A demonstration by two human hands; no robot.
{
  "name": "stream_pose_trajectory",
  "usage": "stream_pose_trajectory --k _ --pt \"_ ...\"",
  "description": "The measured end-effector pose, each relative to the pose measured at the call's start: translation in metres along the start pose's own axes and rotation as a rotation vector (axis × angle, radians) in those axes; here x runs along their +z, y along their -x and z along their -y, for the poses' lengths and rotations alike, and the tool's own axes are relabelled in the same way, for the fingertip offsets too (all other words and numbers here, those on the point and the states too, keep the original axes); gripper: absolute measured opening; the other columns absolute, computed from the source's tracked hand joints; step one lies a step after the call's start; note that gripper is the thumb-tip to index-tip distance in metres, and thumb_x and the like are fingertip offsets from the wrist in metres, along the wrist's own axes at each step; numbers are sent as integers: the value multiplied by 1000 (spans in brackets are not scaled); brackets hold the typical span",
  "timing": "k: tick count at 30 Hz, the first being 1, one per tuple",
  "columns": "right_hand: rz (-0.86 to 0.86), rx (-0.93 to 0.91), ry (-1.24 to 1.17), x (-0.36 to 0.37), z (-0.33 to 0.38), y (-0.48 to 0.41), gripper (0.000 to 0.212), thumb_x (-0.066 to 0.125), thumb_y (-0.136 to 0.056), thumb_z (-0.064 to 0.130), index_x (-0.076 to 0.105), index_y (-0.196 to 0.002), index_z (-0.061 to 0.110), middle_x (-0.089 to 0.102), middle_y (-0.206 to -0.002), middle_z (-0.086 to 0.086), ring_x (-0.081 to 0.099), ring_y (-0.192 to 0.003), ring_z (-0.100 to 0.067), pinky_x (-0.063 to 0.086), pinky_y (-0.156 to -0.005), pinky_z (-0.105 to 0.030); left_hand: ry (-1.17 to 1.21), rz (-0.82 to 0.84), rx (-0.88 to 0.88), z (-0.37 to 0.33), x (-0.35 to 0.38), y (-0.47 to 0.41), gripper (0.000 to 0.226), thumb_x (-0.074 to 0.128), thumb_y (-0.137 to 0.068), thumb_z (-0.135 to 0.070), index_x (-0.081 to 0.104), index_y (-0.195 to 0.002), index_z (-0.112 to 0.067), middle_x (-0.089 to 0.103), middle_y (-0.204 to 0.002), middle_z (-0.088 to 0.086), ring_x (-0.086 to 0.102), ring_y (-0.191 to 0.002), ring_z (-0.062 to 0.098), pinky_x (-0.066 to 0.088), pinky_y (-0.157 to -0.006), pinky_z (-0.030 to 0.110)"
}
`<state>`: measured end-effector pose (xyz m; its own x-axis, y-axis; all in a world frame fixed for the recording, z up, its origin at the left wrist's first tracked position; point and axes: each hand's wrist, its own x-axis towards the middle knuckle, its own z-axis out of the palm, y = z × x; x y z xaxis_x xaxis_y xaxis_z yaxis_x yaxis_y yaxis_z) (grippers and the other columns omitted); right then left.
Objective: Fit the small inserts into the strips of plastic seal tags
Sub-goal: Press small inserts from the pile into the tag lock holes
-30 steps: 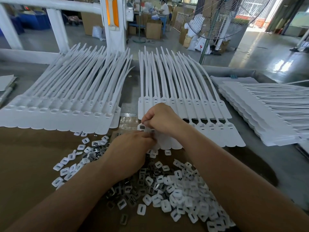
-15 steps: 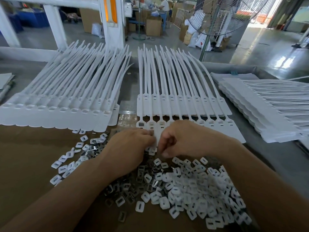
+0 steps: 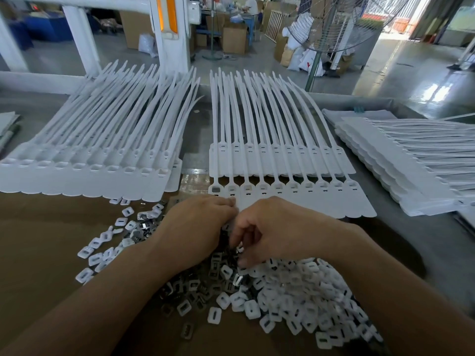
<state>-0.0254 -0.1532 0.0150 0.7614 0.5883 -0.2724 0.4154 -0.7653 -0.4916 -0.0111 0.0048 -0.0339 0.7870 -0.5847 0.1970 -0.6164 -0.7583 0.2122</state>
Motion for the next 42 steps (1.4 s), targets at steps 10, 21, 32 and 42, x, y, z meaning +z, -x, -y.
stream_pose_trajectory --k 10,21,32,42 --pt "-28 -36 91 10 -1 -6 11 65 -83 24 66 -94 21 45 -69 22 42 -65 10 33 -61 -2 21 -13 13 2 0 0 46 44 -83 -11 56 -121 -32 43 -137 -16 40 -124 1 26 -98 13" --pt "-138 36 -112 1 -3 -1 23 71 -77 15 58 -68 32 58 -68 16 52 -65 11 42 -62 -4 -1 -16 16 1 0 0 42 43 -75 -6 65 -102 -28 58 -121 -14 53 -108 8 35 -85 16" --pt "-129 37 -105 4 -12 -2 21 64 -82 10 68 -95 27 63 -81 15 58 -75 3 47 -70 -8 3 3 8 2 1 -1 35 42 -74 -9 66 -93 -25 61 -115 -12 55 -105 10 39 -81 19" --pt "-122 58 -182 3 -13 2 18 78 -71 22 64 -69 32 64 -70 12 62 -67 -1 52 -62 -14 -44 13 1 1 2 -3 48 40 -82 -9 55 -122 -31 41 -139 -17 41 -123 4 35 -99 20"
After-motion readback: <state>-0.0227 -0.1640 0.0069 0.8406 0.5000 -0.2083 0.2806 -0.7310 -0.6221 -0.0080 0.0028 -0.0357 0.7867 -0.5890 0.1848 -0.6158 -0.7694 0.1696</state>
